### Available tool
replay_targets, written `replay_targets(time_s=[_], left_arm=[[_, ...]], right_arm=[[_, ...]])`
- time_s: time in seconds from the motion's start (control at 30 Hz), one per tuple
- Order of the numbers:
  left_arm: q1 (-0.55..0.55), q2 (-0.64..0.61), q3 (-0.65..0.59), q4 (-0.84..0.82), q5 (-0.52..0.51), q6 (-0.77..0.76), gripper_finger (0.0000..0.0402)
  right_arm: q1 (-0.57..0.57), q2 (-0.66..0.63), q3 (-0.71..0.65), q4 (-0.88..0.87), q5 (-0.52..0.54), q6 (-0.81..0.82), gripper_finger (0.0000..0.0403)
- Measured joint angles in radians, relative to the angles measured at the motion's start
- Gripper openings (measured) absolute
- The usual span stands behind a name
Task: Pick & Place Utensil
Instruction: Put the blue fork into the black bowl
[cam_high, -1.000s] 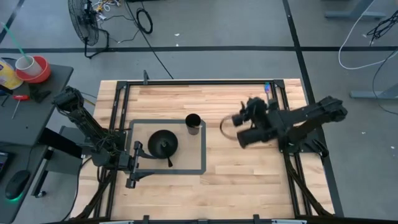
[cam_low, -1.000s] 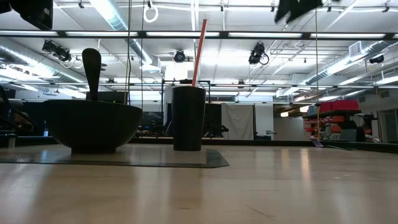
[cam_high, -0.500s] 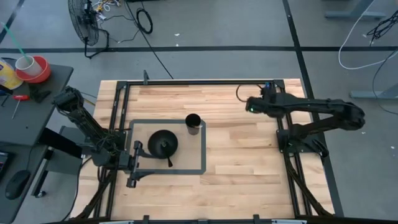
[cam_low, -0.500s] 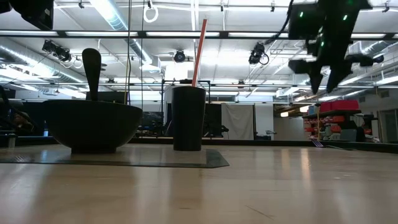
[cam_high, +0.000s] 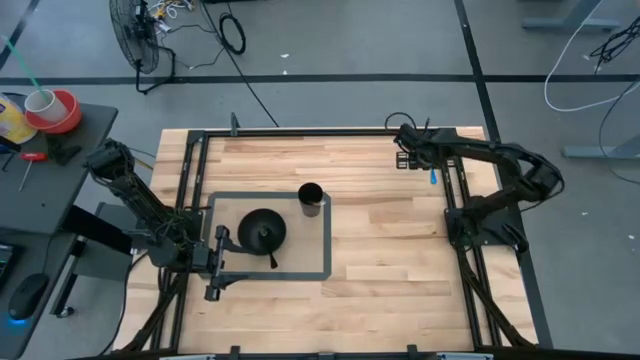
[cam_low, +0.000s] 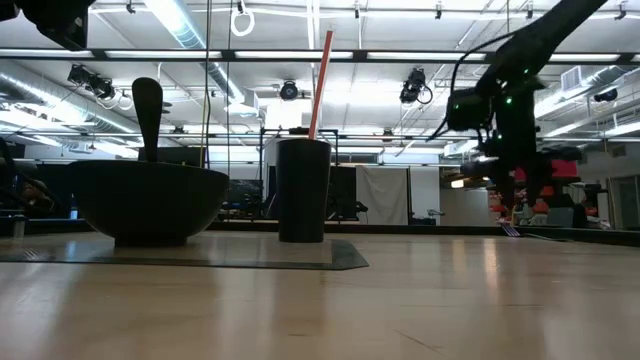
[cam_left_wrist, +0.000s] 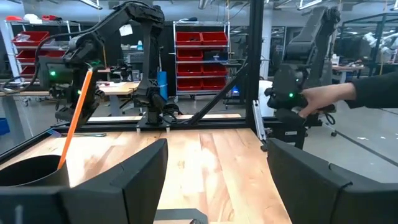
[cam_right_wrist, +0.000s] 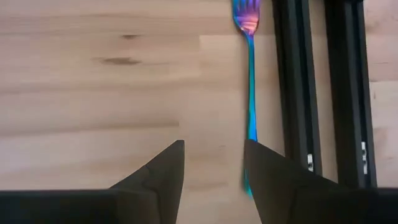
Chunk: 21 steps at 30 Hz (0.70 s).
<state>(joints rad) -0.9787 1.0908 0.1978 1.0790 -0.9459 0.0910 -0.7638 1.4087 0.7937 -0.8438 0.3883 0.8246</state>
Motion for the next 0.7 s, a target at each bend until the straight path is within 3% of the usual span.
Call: replay_targets(time_s=[0.23,0.5,0.7], left_arm=[[0.014,0.000,0.000,-0.008,-0.003,-0.001,0.0275],[0.014,0.000,0.000,-0.026,0.000,-0.001,0.0275],[0.014,0.001,0.000,-0.036,-0.002,0.000,0.0275]], right_arm=[[-0.087,0.075,-0.053,0.117,0.056,0.044,0.0168],[-0.112,0.043,-0.278,0.448,0.032,0.130,0.0168],[-0.088,-0.058,-0.317,0.455,0.043,0.091,0.0168]])
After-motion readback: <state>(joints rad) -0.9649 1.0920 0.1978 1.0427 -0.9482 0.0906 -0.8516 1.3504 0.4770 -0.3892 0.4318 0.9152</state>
